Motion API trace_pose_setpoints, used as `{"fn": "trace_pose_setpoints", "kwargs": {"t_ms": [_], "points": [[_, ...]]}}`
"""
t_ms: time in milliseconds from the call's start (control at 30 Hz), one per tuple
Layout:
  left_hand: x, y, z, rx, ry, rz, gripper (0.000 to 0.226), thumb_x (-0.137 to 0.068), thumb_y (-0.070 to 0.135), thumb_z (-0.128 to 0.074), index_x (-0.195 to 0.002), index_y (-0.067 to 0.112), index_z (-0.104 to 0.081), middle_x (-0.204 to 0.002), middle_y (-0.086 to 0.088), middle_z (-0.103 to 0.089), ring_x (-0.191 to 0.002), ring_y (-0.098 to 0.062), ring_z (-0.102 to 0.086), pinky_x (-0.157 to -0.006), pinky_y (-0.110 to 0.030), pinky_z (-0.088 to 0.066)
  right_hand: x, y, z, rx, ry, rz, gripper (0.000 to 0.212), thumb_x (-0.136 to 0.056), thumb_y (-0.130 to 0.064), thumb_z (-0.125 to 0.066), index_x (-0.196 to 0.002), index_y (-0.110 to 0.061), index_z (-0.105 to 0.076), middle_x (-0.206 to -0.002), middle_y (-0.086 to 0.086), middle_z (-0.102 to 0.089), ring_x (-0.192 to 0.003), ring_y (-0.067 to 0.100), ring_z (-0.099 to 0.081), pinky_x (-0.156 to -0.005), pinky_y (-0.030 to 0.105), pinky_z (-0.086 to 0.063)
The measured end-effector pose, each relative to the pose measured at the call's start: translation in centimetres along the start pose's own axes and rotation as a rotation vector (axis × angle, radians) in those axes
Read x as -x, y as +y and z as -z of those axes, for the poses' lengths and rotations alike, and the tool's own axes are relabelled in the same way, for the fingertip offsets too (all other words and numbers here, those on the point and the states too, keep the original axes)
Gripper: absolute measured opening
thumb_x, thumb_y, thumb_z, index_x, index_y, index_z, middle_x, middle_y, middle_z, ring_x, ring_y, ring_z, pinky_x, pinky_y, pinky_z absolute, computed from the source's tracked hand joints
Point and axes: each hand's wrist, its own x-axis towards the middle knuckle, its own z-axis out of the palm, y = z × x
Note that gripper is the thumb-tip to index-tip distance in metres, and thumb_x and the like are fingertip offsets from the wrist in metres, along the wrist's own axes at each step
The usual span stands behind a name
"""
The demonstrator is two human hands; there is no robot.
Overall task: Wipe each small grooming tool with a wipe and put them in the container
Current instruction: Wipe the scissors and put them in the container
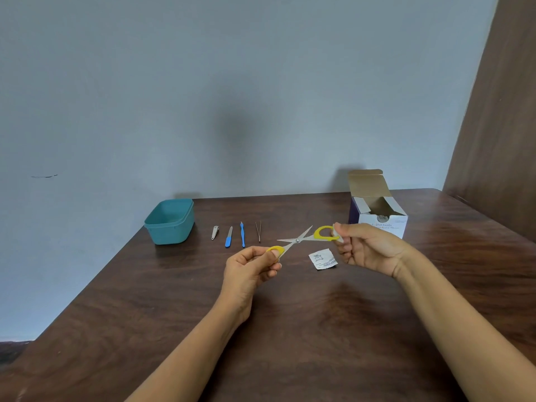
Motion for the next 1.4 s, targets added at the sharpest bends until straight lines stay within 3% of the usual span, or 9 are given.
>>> {"fn": "trace_pose_setpoints", "kwargs": {"t_ms": [167, 300, 467, 600, 733, 1100, 1200, 1333, 1400], "points": [[0.0, 0.2, 0.2, -0.004, 0.002, 0.016, 0.014, -0.083, 0.001, -0.067, -0.094, -0.008, -0.067, -0.073, -0.012, -0.064, -0.053, -0.008, -0.059, -0.054, -0.015, -0.052, 0.1, 0.0, 0.6, 0.085, 0.009, -0.058, 0.017, -0.068, -0.025, -0.073, -0.067, -0.014, -0.059, -0.056, -0.004, -0.045, -0.049, 0.005, -0.038, -0.050, 0.016, -0.035], [0.1, 0.4, -0.1, 0.042, -0.002, 0.033, 0.007, -0.083, 0.004, -0.068, -0.087, -0.002, -0.068, -0.072, -0.010, -0.064, -0.054, -0.008, -0.058, -0.054, -0.015, -0.052, 0.2, 0.6, -0.1, 0.306, -0.103, -0.119, 0.011, -0.069, -0.019, -0.077, -0.059, -0.014, -0.074, -0.057, -0.003, -0.049, -0.052, 0.005, -0.038, -0.056, 0.018, -0.031], [0.3, 0.7, -0.1, 0.077, 0.010, 0.055, 0.006, -0.084, 0.006, -0.066, -0.085, 0.000, -0.067, -0.071, -0.009, -0.064, -0.053, -0.008, -0.057, -0.053, -0.015, -0.051, -0.4, 1.3, -0.9, 0.144, -0.148, -0.159, 0.019, -0.070, -0.029, -0.075, -0.059, -0.014, -0.071, -0.059, -0.004, -0.049, -0.050, 0.003, -0.038, -0.055, 0.018, -0.032], [0.4, 0.6, -0.1, 0.060, 0.000, 0.059, 0.006, -0.085, 0.005, -0.066, -0.085, -0.001, -0.066, -0.073, -0.010, -0.064, -0.053, -0.007, -0.059, -0.052, -0.014, -0.051, -0.6, 1.6, -0.9, 0.015, -0.168, -0.205, 0.042, -0.038, -0.036, -0.096, -0.058, -0.017, -0.064, -0.061, -0.005, -0.046, -0.049, 0.004, -0.040, -0.052, 0.016, -0.035], [0.3, 0.6, 0.0, 0.029, -0.037, 0.060, 0.006, -0.085, 0.005, -0.066, -0.083, -0.001, -0.065, -0.071, -0.008, -0.066, -0.053, -0.007, -0.059, -0.052, -0.014, -0.051, -0.4, 1.4, -1.1, -0.025, -0.187, -0.257, 0.046, -0.029, -0.033, -0.098, -0.056, -0.017, -0.064, -0.059, -0.006, -0.044, -0.048, 0.003, -0.040, -0.052, 0.017, -0.032], [0.5, 0.9, -0.1, -0.077, -0.194, 0.052, 0.019, -0.074, 0.014, -0.071, -0.083, -0.001, -0.065, -0.070, -0.009, -0.067, -0.053, -0.008, -0.059, -0.051, -0.015, -0.048, -0.2, 1.7, -1.8, 0.122, -0.343, -0.311, 0.041, -0.038, -0.036, -0.096, -0.063, -0.017, -0.070, -0.062, -0.005, -0.045, -0.050, 0.002, -0.038, -0.053, 0.015, -0.031], [0.6, 0.9, -0.3, -0.069, -0.198, 0.039, 0.023, -0.072, 0.016, -0.071, -0.085, -0.003, -0.065, -0.069, -0.009, -0.067, -0.053, -0.008, -0.059, -0.051, -0.015, -0.047, -0.1, 1.8, -2.1, 0.141, -0.314, -0.293, 0.040, -0.040, -0.036, -0.095, -0.066, -0.015, -0.073, -0.059, -0.006, -0.048, -0.050, 0.002, -0.038, -0.052, 0.015, -0.032], [0.5, 0.8, -0.2, -0.058, -0.172, 0.018, 0.019, -0.077, 0.014, -0.070, -0.085, -0.003, -0.065, -0.068, -0.008, -0.067, -0.053, -0.008, -0.058, -0.051, -0.015, -0.049, 0.1, 1.7, -3.3, 0.227, -0.177, -0.214, 0.018, -0.063, -0.030, -0.076, -0.069, -0.013, -0.077, -0.056, -0.006, -0.048, -0.051, 0.004, -0.036, -0.058, 0.018, -0.027], [0.5, 0.7, -0.2, -0.064, -0.158, 0.016, 0.016, -0.081, 0.011, -0.068, -0.087, -0.003, -0.065, -0.067, -0.008, -0.066, -0.053, -0.008, -0.057, -0.052, -0.016, -0.049, 0.2, 1.6, -3.9, 0.307, -0.085, -0.156, 0.025, -0.060, -0.030, -0.076, -0.077, -0.012, -0.077, -0.058, -0.003, -0.045, -0.054, 0.005, -0.033, -0.056, 0.019, -0.026]]}}
